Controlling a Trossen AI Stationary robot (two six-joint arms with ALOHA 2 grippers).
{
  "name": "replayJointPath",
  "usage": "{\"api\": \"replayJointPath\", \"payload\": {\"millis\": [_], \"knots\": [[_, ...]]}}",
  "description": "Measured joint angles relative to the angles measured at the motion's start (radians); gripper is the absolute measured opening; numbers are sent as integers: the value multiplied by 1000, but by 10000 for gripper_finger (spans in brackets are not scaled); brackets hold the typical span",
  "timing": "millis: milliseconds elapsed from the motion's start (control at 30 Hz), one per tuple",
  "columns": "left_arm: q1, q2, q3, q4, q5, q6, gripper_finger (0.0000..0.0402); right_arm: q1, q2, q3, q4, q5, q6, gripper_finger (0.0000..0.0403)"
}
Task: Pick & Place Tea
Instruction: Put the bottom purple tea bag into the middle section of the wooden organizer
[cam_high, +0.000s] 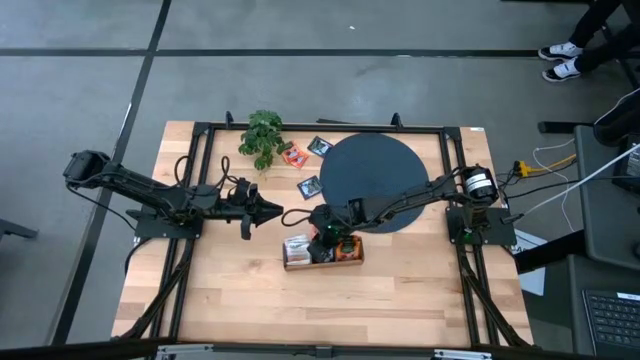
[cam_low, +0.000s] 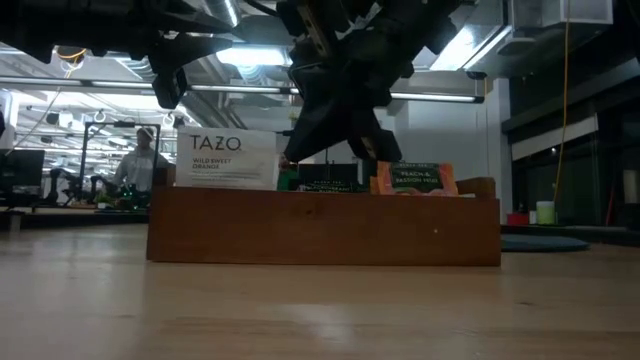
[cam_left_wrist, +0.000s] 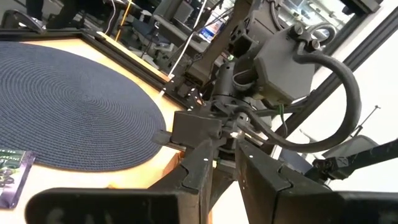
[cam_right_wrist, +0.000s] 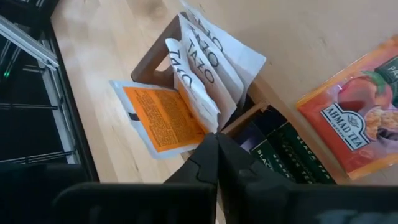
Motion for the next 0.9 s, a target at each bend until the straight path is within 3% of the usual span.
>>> {"api": "replayJointPath", "payload": {"millis": [367, 567, 667, 900], "knots": [[0, 0, 20, -53, -3, 19, 67, -54, -83, -1, -54, -1, -78, 5], [5, 44, 212, -469, -40, 137, 49, -126, -200, -1, -185, 5, -216, 5], [40, 102, 285, -563, -79, 139, 36, -164, -224, -1, -237, 17, -257, 5], [173, 279, 400, -615, 86, 92, 14, -231, -230, -2, -319, 29, -330, 9]]}}
